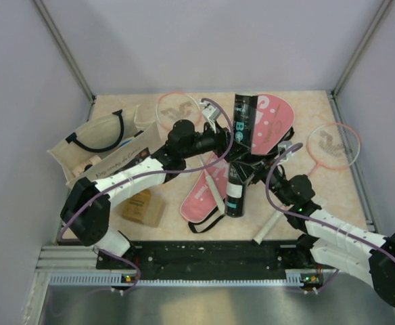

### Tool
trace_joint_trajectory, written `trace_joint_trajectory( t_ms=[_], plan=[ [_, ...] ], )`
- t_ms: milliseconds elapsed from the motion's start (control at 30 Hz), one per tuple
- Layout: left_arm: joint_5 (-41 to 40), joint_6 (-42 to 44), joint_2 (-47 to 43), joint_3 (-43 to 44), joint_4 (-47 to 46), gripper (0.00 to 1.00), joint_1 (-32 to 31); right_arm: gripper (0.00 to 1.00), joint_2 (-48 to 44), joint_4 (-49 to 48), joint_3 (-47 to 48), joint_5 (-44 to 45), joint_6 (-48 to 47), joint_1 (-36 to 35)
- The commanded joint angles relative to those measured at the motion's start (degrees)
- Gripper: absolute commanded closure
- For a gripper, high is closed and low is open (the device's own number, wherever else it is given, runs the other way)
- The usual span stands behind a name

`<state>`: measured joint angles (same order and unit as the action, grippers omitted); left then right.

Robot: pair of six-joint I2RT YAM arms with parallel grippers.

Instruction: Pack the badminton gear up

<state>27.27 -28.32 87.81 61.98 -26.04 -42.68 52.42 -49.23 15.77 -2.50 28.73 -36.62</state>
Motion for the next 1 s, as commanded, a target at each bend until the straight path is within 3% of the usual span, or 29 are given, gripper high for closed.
trace_joint_trajectory(
  t_ms=[0, 200, 333, 400, 500, 667, 967],
  plan=[
    [1.0, -0.6, 0.4, 1.6, -0.5, 0.13, -0.7, 0.53, -1.1, -4.4, 2.1, -2.2, -0.7, -0.9],
    [2.4, -1.0, 0.3, 1.7, -0.4, 0.18, -0.7, 0.53, -1.5, -2.9, 2.1, -2.5, -1.4, -0.9],
    [2.4, -1.5, 0.3, 1.8, -0.3, 0.32, -0.7, 0.51, -2.2, -1.5, 2.0, -3.2, -1.3, -0.9],
    [2.5, -1.9, 0.3, 1.9, -0.3, 0.45, -0.6, 0.50, -2.4, 1.0, 2.4, -3.2, -1.2, -0.8],
    [3.4, -2.5, 0.0, 1.8, 0.1, 0.57, -0.1, 0.29, -3.2, 5.3, 2.1, -3.6, -2.5, -0.9],
    [4.2, -0.2, -2.1, 1.7, 2.8, 0.63, 0.6, 0.27, -7.3, 9.0, 0.0, -2.4, -0.3, -0.9],
    [5.6, 2.9, -6.5, 3.7, 8.8, 0.67, 1.5, 0.30, -18.0, 41.9, 7.6, 9.8, 9.4, -0.8]
  ],
)
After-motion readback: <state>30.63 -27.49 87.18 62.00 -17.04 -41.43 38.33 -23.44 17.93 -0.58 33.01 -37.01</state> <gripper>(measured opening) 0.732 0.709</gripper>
